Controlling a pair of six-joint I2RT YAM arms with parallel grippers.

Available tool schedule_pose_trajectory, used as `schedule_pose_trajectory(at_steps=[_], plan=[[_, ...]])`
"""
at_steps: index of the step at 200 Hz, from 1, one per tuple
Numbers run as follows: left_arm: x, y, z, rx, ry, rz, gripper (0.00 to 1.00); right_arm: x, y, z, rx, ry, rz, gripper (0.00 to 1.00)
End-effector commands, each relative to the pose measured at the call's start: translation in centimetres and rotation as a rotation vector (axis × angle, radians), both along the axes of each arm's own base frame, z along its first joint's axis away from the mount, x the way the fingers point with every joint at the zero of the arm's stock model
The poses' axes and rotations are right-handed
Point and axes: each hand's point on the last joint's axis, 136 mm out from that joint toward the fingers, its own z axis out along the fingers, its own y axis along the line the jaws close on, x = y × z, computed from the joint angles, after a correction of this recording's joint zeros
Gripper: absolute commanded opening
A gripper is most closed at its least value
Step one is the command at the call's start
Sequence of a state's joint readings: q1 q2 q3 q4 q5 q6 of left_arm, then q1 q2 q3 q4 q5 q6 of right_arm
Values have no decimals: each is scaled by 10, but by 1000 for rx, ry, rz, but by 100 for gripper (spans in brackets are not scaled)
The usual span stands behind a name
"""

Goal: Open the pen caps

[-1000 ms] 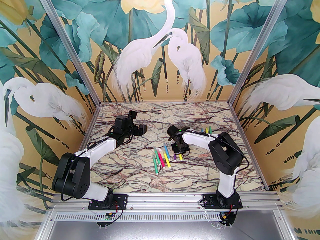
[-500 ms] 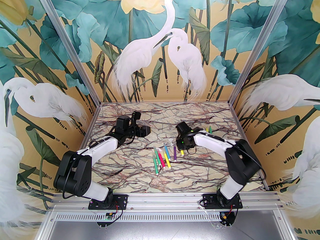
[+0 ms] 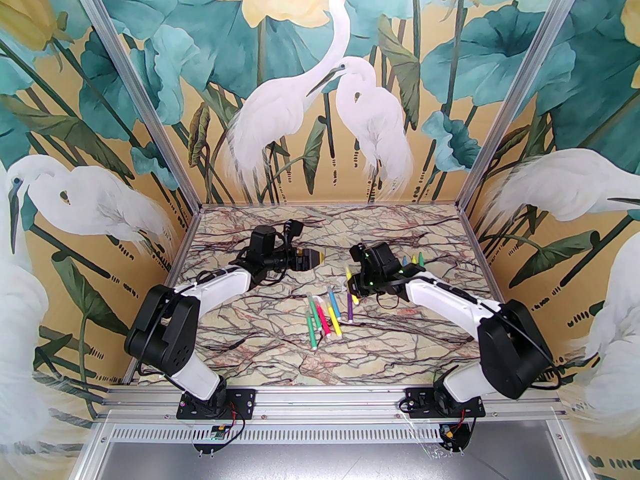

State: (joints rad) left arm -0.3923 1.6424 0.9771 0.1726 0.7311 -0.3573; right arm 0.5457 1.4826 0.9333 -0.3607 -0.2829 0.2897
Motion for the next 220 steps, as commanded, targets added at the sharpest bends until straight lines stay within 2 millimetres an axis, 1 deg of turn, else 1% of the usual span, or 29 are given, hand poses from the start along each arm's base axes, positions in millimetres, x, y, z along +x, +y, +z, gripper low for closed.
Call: schedule_pose_trajectory(at_steps=[1,43,98,128,149,191,220], plan=[[-5,-18,12,-50,8,-72,73,3,12,23,78,-92,66,0],[-15,-37,9,-54,32,-130,70,4,20,32,109,-119,104,0],[-15,-42,9,-60,54,-134,69,3,26,45,144,-154,135,0],[-15,-46,11,-69,64,-149,63,1,30,47,147,-158,150,0],[-16,-49,7,-61,76,-155,61,1,32,50,156,-171,153,0],[-18,-54,7,-62,89,-169,53,1,36,52,162,-183,160,0],[-15,-56,7,-61,94,-167,44,2,38,52,165,-188,167,0]])
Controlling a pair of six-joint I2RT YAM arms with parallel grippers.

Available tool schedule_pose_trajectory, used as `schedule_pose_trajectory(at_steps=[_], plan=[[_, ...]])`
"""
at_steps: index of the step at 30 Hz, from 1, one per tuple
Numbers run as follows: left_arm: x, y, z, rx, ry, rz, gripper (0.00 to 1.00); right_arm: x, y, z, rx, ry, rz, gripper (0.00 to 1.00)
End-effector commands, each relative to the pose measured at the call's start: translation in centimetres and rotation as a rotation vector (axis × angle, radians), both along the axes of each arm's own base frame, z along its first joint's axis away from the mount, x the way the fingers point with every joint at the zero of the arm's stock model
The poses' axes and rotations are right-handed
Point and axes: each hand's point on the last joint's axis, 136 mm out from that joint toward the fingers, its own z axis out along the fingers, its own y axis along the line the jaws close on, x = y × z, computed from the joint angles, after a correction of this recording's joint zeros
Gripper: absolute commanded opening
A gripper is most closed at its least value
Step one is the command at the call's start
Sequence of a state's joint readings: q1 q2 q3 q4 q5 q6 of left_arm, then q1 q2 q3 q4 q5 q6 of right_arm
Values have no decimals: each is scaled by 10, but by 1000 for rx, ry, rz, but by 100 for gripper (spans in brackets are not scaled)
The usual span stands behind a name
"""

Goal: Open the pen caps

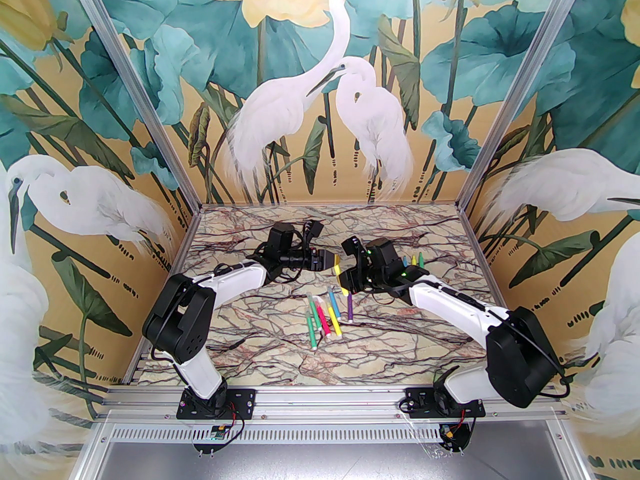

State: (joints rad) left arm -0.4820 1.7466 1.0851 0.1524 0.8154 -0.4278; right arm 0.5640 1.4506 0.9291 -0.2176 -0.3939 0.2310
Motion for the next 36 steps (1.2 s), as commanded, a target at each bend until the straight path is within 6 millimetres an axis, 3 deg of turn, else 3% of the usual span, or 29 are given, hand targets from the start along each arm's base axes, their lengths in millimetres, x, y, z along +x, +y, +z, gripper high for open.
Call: schedule_pose_trajectory(at_steps=[1,7,15,17,20,24,36], plan=[[0,-7,7,-13,0,-28,44,0,7,14,27,-51,30,0],[2,-8,9,-20,8,-29,34,0,9,9,11,-45,35,0],[2,-11,9,-32,32,-43,13,3,7,9,5,-60,16,0],[1,-11,10,-35,32,-47,10,4,6,8,3,-59,7,13],[0,-11,14,-40,29,-52,8,7,6,4,5,-53,-7,27],[-2,-11,20,-48,26,-59,6,11,8,1,13,-50,-18,36],[-4,-11,31,-64,17,-59,1,17,13,-8,18,-38,-15,35]])
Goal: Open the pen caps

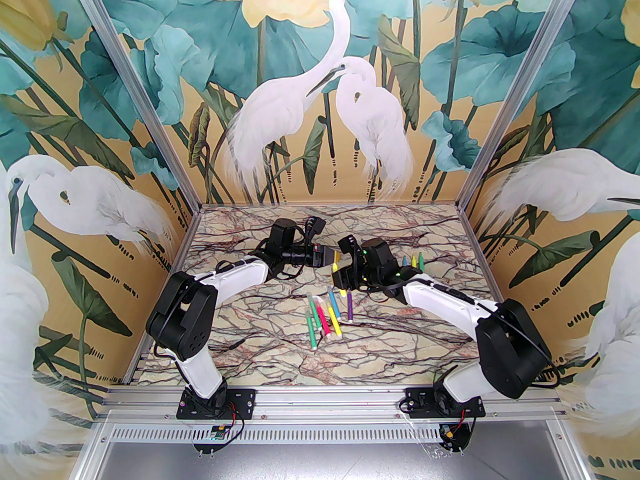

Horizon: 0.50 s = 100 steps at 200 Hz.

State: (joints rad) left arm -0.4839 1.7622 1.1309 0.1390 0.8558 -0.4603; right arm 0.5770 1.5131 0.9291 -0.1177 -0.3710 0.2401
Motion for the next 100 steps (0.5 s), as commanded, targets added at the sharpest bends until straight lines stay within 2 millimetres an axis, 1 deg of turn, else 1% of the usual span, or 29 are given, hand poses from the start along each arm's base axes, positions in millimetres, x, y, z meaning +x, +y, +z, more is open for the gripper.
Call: schedule_pose_trajectory(at_steps=[1,30,46,80,100], plan=[[-4,-4,20,-34,-10,-30,1,2,3,0,7,-4,-2,33],[-1,-3,22,-33,-16,-10,0,-2,1,-3,-4,2,9,18],[3,-3,24,-31,-17,8,0,-5,-1,-5,-13,5,14,12],[14,1,25,-20,-11,64,0,-14,-7,-12,-28,14,23,5],[23,5,29,-26,1,102,0,-21,-12,-20,-46,28,26,1]])
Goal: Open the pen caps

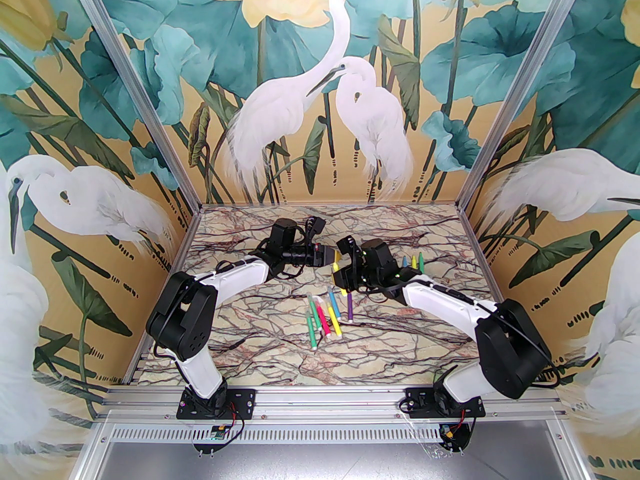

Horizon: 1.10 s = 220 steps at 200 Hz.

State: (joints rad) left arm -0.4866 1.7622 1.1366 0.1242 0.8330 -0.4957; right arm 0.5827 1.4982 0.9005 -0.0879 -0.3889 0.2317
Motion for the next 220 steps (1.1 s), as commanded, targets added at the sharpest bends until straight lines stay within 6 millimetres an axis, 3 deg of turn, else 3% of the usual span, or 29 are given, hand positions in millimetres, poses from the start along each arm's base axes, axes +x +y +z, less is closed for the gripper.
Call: schedule_pose_trajectory(at_steps=[1,46,159,186,220], plan=[[21,5,30,-32,-35,77,0,-15,-14,-21,-62,41,2,1],[40,21,42,-76,-18,145,0,-31,-25,-40,-96,60,15,0],[66,50,39,-66,29,271,0,-47,-40,-48,-99,15,35,0],[68,58,26,38,27,291,0,-38,-50,-47,-103,9,-28,0],[68,86,-7,300,33,364,0,-5,-86,-48,-123,14,-226,0]])
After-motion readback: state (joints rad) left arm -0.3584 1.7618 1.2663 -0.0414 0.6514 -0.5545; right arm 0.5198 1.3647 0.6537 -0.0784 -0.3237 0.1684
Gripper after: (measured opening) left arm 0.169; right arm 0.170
